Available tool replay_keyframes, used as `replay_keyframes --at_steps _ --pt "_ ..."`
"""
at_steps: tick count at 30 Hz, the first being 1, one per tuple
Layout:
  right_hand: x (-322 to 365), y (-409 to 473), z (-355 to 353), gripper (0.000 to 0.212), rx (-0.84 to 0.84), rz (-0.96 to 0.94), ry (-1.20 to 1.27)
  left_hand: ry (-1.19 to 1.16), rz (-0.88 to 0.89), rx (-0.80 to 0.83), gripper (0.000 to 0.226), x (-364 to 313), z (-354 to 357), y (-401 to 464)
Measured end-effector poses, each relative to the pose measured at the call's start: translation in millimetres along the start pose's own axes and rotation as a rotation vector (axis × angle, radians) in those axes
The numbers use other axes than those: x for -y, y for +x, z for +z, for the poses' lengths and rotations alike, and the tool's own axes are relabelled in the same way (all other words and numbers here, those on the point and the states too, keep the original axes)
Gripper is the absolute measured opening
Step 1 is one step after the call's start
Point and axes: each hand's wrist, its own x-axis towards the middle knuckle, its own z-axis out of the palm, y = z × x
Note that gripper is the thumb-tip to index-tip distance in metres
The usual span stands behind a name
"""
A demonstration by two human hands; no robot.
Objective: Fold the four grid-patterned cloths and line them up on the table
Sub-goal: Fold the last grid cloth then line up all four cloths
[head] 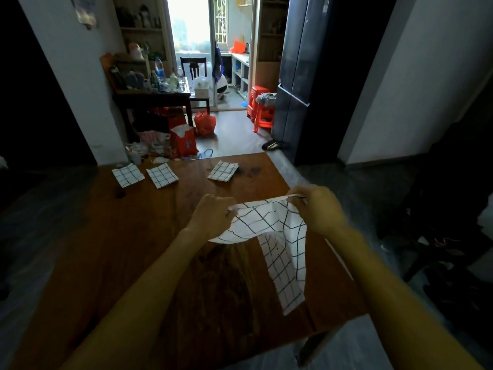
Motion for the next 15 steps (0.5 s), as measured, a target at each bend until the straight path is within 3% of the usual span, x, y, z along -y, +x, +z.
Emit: replay_keyframes --at_steps 4,10,15 --pt "-3 24 -5 0.011 -0.089 -0.052 -0.067 0.079 -0.058 -0.117 0.017 16 -28 9" --pt "21 53 -6 0.013 -0.385 -0.242 -0.077 0.216 -0.133 -0.419 0.016 25 -86 7" --pt "33 42 16 0.017 -0.428 -0.306 0.095 0.136 -0.271 -0.373 0.026 22 -107 -29"
